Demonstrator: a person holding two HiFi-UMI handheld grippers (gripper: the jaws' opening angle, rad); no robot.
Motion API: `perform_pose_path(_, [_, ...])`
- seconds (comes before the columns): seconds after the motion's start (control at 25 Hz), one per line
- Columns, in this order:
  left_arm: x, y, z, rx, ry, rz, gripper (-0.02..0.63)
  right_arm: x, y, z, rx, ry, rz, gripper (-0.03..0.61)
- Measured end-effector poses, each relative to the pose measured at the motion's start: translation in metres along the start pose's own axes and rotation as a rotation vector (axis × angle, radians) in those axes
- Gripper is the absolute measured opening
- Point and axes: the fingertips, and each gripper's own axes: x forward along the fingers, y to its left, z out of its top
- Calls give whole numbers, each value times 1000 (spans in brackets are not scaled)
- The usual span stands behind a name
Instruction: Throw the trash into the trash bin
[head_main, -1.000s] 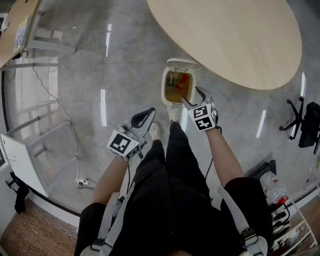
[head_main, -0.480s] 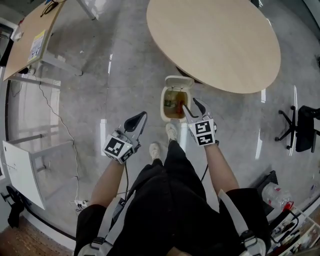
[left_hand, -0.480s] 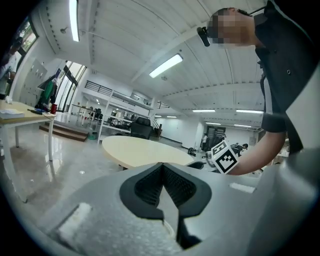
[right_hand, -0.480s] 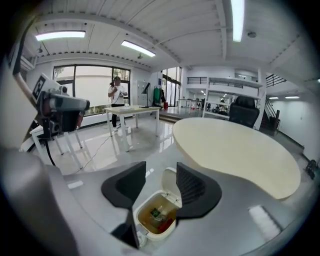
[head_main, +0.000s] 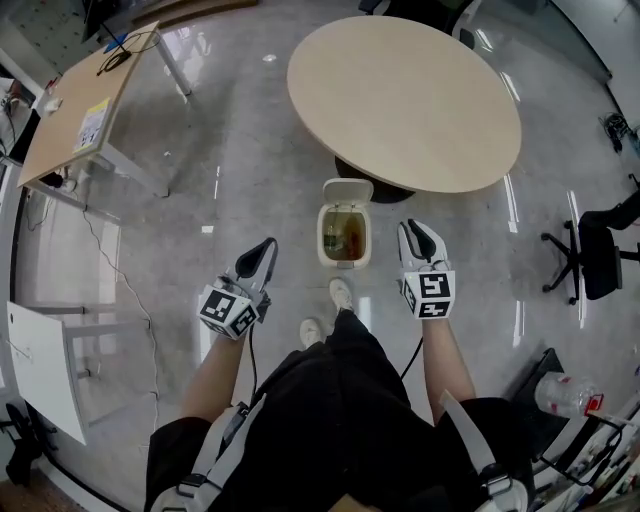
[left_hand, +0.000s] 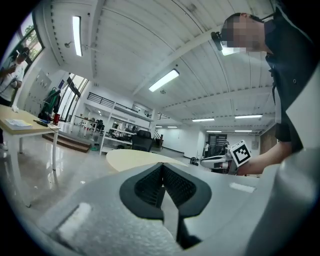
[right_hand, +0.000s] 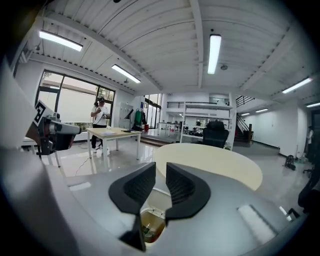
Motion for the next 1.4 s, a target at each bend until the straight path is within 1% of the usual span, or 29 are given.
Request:
perform_pose_path(0.08, [-17, 1, 1, 1, -2, 9, 0, -24, -3, 3, 2, -15, -23, 60])
perform_pose_path(0.16, [-35, 1, 10, -18, -29, 13, 0, -48, -4, 6, -24, -28, -34, 49])
perform_pose_path(0.24, [-50, -1, 26, -17, -63, 19, 0, -68, -6, 12, -51, -49, -44, 31])
perform_pose_path(0.36, [-61, -1, 48, 21, -113, 49, 0, -87, -16, 21, -9, -106, -48, 18])
perform_pose_path(0.52, [-61, -13, 59, 51, -157, 78, 0, -104, -36, 28, 42, -159, -35, 6])
perform_pose_path(0.72, [-55, -39, 60, 39, -163, 161, 0, -124, -57, 26, 82, -197, -29, 6])
perform_pose_path(0.84, [-40, -68, 53, 53, -159, 140, 0, -144, -73, 15, 131, -213, -21, 6])
perform_pose_path(1.0, [-24, -102, 52, 44, -165, 80, 0, -163, -85, 4, 159, -208, 1, 6])
perform_pose_path(1.12, [-15, -111, 54, 65, -160, 56, 0, -164, -86, 5, 179, -207, 21, 6])
perform_pose_path(1.24, [-10, -116, 49, 78, -143, 43, 0, -167, -76, 4, 193, -214, 52, 6])
perform_pose_path(1.4, [-9, -123, 46, 75, -128, 26, 0, -176, -73, 5, 215, -242, 54, 6])
